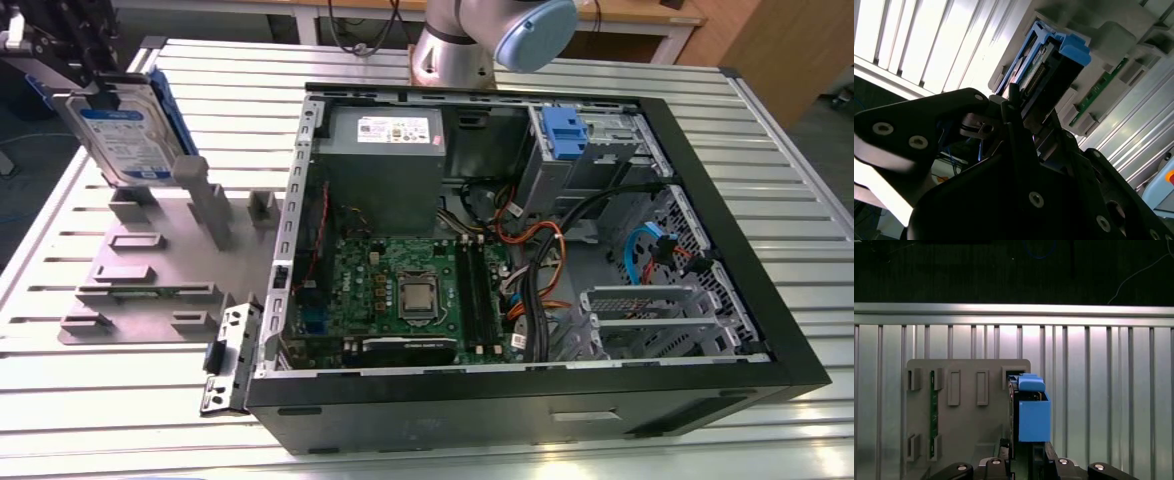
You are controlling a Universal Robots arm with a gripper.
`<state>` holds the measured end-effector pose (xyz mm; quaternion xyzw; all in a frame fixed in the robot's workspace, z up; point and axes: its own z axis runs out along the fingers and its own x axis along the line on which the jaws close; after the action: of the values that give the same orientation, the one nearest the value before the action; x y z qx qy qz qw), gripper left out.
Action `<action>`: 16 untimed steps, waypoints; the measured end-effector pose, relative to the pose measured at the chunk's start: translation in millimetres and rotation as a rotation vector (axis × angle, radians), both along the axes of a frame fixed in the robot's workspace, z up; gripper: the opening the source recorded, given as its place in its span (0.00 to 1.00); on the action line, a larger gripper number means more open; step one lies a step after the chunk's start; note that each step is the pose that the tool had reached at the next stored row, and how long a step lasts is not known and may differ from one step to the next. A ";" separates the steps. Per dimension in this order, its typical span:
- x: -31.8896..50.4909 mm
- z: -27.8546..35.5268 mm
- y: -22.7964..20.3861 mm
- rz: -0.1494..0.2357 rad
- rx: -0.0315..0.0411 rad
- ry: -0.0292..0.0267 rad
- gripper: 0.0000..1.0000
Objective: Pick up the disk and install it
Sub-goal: 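Pick up the disk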
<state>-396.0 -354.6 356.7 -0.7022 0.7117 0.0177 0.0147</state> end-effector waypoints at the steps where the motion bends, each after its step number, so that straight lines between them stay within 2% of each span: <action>1: 0.0 0.4 0.0 0.000 0.0000 0.0000 0.35; 12: 0.0 2.2 0.0 0.000 -0.0001 0.0001 0.35; 16: 0.0 5.2 0.0 0.000 0.0000 0.0001 0.35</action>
<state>-396.0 -354.6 361.9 -0.7021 0.7117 0.0177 0.0147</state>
